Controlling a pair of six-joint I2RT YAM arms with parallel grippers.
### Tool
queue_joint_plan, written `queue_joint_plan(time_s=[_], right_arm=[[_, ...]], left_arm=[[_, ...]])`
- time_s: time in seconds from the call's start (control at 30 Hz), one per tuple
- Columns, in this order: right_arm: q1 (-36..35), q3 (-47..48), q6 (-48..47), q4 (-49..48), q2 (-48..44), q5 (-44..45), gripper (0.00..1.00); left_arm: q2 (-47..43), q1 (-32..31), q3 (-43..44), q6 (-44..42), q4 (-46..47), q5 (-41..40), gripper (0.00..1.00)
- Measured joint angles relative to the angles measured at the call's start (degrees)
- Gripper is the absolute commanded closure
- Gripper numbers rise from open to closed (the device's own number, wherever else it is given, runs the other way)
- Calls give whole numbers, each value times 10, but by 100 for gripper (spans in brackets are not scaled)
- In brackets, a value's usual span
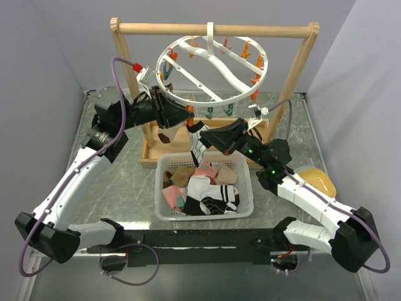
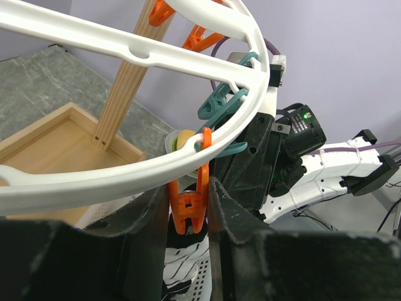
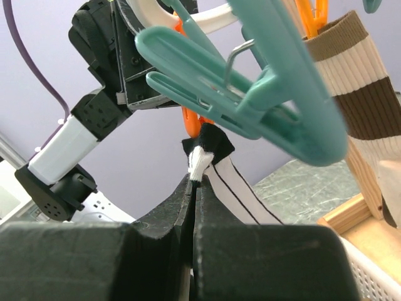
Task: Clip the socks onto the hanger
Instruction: Clamp the sock onto the hanger.
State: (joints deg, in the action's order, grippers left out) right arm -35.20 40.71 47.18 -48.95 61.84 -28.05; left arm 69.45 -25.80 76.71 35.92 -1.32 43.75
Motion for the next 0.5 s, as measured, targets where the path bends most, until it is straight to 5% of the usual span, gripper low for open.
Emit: queue_joint_plan(time_s=[0.5], right_arm=[[2, 0, 23, -23, 14, -8, 100]], left_arm=[[-3, 2, -22, 13, 16, 1, 99]])
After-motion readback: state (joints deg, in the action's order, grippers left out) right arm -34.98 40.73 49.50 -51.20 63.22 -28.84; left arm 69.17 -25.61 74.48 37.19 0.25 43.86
